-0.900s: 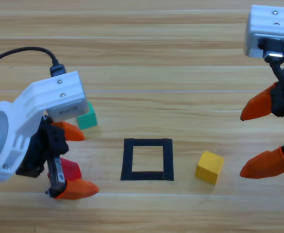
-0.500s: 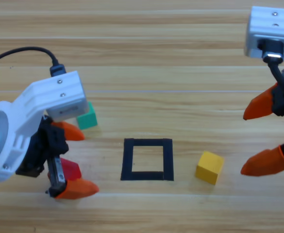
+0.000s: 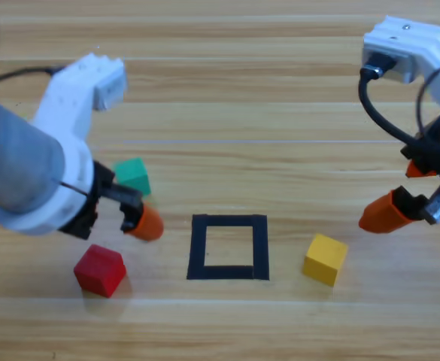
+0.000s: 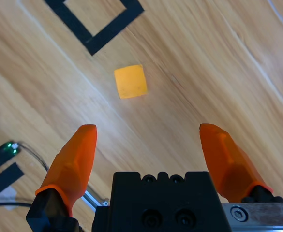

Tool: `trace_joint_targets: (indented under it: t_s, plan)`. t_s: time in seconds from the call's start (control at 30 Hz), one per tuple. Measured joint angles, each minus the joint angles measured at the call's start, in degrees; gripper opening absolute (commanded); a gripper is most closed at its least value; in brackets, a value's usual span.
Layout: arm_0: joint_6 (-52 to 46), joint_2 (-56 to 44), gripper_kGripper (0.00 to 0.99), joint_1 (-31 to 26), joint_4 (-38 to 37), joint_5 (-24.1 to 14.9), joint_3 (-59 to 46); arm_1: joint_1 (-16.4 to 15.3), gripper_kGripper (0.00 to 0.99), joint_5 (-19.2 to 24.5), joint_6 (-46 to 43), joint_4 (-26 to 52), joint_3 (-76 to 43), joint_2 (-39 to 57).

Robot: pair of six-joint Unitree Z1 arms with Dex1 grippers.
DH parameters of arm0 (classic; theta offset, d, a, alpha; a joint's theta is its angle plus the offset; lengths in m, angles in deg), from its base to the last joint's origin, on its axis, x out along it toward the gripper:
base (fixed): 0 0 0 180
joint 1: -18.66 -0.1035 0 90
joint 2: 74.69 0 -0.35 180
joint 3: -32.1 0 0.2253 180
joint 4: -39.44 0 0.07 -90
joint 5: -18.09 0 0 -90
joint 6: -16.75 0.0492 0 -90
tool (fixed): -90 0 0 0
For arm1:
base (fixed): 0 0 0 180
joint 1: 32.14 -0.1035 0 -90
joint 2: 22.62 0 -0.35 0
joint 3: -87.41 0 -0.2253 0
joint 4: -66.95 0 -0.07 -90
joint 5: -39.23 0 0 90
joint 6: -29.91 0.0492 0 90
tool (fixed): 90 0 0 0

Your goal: Stack the blocks in the rectangular block: red at the bottom, yellow in the middle, green on top

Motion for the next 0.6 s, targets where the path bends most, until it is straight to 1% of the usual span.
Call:
trace_joint_targets:
  t_s: [0.17,0.27,0.33,0.43,0.53,0.6]
  plan:
    - [-2.5,4.6,0.974,-0.5,5.7,0.0,1.5,0.0,0.939,5.5,9.9,0.3,0.0,-1.8]
    - [-3.3,6.9,0.974,-0.6,8.7,0.0,2.6,0.0,0.957,7.7,12.2,1.4,0.0,-2.7]
    - [-3.3,9.1,0.976,-0.6,9.4,0.0,3.1,0.0,0.959,7.2,14.3,2.7,0.1,-2.8]
    - [-3.3,11.9,0.974,-0.7,9.4,0.0,3.4,0.0,0.959,5.3,17.7,2.8,0.2,-3.6]
    - [-3.3,14.2,0.973,-0.7,9.4,0.0,3.6,0.0,0.959,5.2,23.2,3.0,0.8,-5.6]
    - [-3.3,15.1,0.973,-0.7,9.4,0.0,3.6,0.0,0.979,4.7,24.4,3.3,1.1,-6.8]
